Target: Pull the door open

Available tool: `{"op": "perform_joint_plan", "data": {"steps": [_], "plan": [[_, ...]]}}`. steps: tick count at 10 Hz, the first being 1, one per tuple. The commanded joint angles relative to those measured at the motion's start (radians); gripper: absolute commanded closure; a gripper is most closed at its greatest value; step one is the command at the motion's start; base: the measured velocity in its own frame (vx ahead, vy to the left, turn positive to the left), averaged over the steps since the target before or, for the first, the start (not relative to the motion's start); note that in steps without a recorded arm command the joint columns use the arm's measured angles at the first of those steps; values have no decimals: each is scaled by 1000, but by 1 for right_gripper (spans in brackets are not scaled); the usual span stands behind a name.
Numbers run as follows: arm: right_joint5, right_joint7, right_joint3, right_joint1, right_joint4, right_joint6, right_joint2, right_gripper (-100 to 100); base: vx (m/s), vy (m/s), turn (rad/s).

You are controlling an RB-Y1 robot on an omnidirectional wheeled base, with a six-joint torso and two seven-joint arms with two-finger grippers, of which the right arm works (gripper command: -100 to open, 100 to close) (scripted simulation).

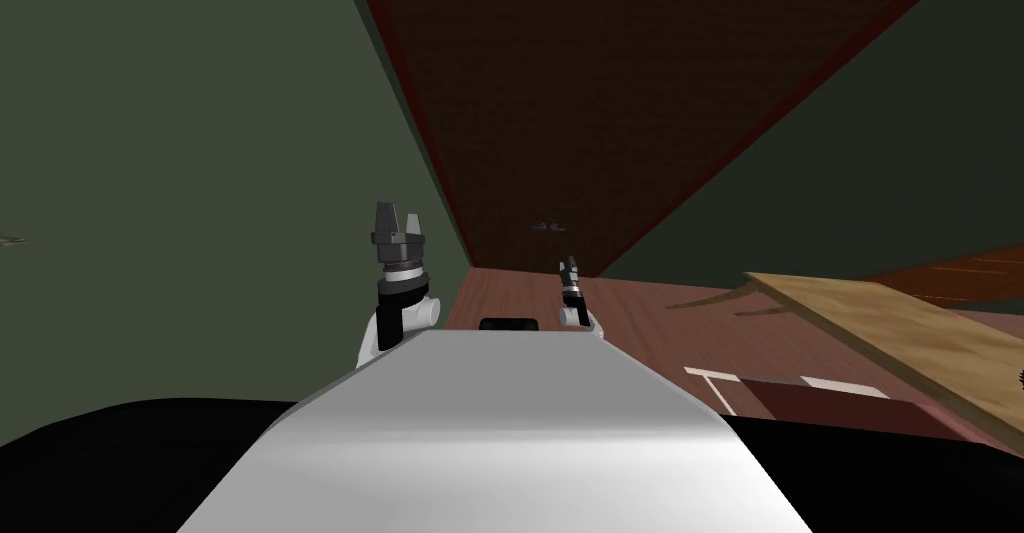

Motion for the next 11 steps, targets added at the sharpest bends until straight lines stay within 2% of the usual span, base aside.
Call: {"op": "perform_joint_plan", "data": {"steps": [1,11], "plan": [[-5,-8,1,-12,40,-6,-7,-100,100,-25,38],[-36,-61,3,-101,312,-64,-58,-100,96,-24,34]]}}
